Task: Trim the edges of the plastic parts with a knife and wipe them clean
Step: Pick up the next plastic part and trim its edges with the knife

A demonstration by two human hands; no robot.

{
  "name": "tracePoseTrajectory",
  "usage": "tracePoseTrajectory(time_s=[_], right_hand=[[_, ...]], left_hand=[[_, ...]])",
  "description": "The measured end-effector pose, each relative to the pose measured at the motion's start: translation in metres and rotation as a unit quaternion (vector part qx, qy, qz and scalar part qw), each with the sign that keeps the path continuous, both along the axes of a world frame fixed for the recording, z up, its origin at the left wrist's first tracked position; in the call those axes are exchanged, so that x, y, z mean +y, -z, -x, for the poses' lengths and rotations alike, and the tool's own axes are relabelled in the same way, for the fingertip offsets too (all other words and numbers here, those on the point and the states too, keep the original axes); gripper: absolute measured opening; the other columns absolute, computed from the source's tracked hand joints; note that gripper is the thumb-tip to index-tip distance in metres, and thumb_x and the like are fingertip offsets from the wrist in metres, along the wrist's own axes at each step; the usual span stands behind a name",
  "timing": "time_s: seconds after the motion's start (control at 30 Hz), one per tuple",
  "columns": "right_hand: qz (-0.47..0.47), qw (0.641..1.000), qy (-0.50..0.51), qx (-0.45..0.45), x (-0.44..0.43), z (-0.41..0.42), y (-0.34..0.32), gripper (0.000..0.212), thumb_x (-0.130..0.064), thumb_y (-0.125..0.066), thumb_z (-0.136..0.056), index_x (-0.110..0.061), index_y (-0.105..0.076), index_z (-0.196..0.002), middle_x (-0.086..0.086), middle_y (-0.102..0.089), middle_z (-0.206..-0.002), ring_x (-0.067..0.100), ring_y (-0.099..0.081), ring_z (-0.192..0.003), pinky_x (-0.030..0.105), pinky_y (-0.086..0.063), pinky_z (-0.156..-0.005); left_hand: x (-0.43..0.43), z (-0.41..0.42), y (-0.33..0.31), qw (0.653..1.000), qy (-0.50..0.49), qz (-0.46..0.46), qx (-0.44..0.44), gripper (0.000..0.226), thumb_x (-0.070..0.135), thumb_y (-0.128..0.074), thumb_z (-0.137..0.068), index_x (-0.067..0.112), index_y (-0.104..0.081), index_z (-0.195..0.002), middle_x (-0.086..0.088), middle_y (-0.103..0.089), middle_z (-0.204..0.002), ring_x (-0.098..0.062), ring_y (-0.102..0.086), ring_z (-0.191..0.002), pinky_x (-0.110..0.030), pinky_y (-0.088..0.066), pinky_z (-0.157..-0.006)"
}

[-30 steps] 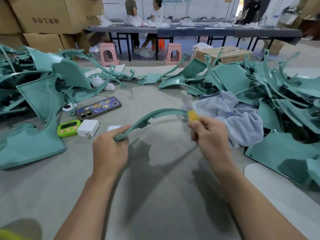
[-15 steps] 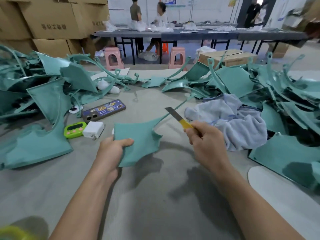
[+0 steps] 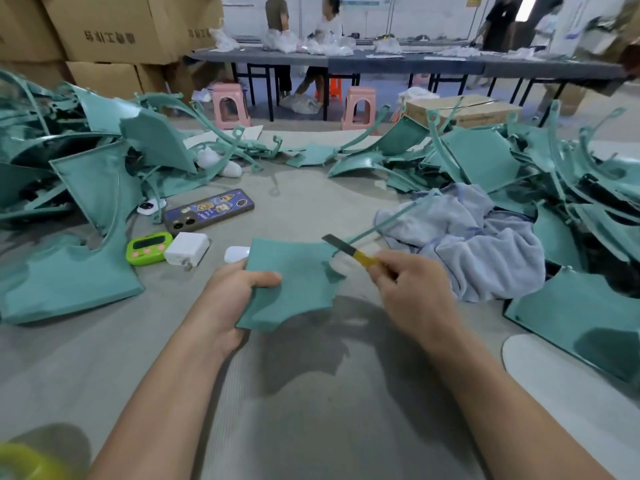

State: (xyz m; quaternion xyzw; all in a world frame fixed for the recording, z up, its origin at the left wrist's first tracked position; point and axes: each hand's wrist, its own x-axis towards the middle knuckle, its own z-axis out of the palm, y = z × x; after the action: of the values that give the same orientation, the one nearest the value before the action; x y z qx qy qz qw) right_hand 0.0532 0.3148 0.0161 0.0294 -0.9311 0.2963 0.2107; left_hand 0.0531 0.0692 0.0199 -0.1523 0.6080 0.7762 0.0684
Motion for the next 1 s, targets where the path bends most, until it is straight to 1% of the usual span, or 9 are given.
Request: tracePoseTrajectory(time_s=[0.07,0.13,0.2,0.3,0.47,0.6,0.73,0.87,1.0], right_hand=[[-0.014,0.992,0.123,0.014,0.016,0.008,-0.007,0.026,-0.021,-0.054,-0.098,-0.011,-0.057,-0.074,0.007,-0.061,-0.066,0.032,-0.049,-0.065,0.038,-0.031,-0.058],[-0.003,0.985,0.169,0.035,0.034,0.005,-0.014,0.029,-0.021,-0.05,-0.101,-0.014,-0.055,-0.074,0.007,-0.061,-0.068,0.032,-0.048,-0.067,0.037,-0.025,-0.059],[0.027,0.994,0.088,0.064,0.028,-0.005,-0.015,0.03,-0.024,-0.054,-0.101,-0.016,-0.055,-0.072,-0.001,-0.055,-0.059,0.025,-0.05,-0.06,0.039,-0.027,-0.057],[-0.024,0.998,-0.027,0.056,-0.004,-0.017,-0.007,0.026,-0.021,-0.062,-0.095,-0.015,-0.052,-0.072,-0.001,-0.051,-0.053,0.019,-0.046,-0.052,0.038,-0.036,-0.054],[0.007,0.985,0.172,0.024,0.032,0.009,-0.011,0.026,-0.023,-0.052,-0.1,-0.012,-0.063,-0.079,0.005,-0.066,-0.07,0.029,-0.05,-0.068,0.037,-0.028,-0.062],[0.131,0.989,0.017,0.059,0.023,-0.001,-0.007,0.025,-0.026,-0.062,-0.093,-0.019,-0.059,-0.07,-0.007,-0.058,-0.061,0.011,-0.047,-0.058,0.024,-0.034,-0.053],[0.094,0.991,-0.091,-0.031,0.01,0.002,-0.001,0.015,-0.025,-0.065,-0.089,-0.013,-0.066,-0.079,0.002,-0.061,-0.064,0.008,-0.047,-0.052,0.03,-0.04,-0.054],[0.089,0.972,-0.176,-0.13,0.023,0.004,-0.005,0.017,-0.018,-0.07,-0.093,-0.03,-0.079,-0.085,-0.007,-0.069,-0.064,0.003,-0.052,-0.055,0.025,-0.046,-0.06],[0.116,0.967,-0.195,-0.115,0.036,0.001,-0.012,0.03,-0.015,-0.072,-0.092,-0.042,-0.079,-0.083,-0.008,-0.067,-0.06,0.001,-0.049,-0.05,0.013,-0.04,-0.053]], left_hand=[[0.0,-0.002,0.0,1.0,0.001,0.003,0.003,0.024,-0.006,-0.06,-0.084,0.007,-0.075,-0.098,-0.017,-0.077,-0.093,-0.031,-0.075,-0.071,-0.035,-0.058,-0.053],[0.003,-0.004,0.001,1.0,0.007,0.012,0.003,0.025,-0.008,-0.06,-0.084,0.009,-0.078,-0.09,-0.016,-0.078,-0.09,-0.029,-0.075,-0.068,-0.033,-0.056,-0.049],[0.006,-0.004,0.0,1.0,0.016,0.012,0.001,0.028,-0.008,-0.06,-0.085,0.012,-0.079,-0.084,-0.015,-0.078,-0.09,-0.029,-0.075,-0.068,-0.032,-0.055,-0.048],[0.003,-0.004,-0.001,1.0,0.019,-0.012,0.0,0.025,-0.006,-0.059,-0.085,0.008,-0.076,-0.096,-0.017,-0.077,-0.094,-0.03,-0.075,-0.07,-0.033,-0.056,-0.05],[0.002,-0.004,0.0,1.0,0.024,-0.002,0.004,0.026,-0.006,-0.059,-0.086,0.007,-0.073,-0.103,-0.016,-0.078,-0.095,-0.029,-0.075,-0.07,-0.032,-0.057,-0.051],[0.008,-0.002,0.001,1.0,0.014,0.015,0.016,0.025,-0.006,-0.061,-0.085,0.01,-0.074,-0.101,-0.016,-0.078,-0.095,-0.031,-0.075,-0.072,-0.035,-0.057,-0.052],[0.002,-0.003,0.0,1.0,0.013,-0.002,0.019,0.025,-0.004,-0.062,-0.084,0.011,-0.076,-0.099,-0.017,-0.077,-0.1,-0.033,-0.075,-0.076,-0.037,-0.058,-0.054],[-0.003,-0.005,-0.003,0.999,0.021,-0.021,0.011,0.024,-0.004,-0.061,-0.084,0.01,-0.077,-0.094,-0.019,-0.077,-0.1,-0.033,-0.075,-0.075,-0.036,-0.058,-0.053],[-0.003,-0.004,-0.003,0.999,0.039,-0.02,0.007,0.026,-0.005,-0.059,-0.086,0.011,-0.079,-0.091,-0.018,-0.077,-0.101,-0.032,-0.075,-0.076,-0.035,-0.059,-0.055]])
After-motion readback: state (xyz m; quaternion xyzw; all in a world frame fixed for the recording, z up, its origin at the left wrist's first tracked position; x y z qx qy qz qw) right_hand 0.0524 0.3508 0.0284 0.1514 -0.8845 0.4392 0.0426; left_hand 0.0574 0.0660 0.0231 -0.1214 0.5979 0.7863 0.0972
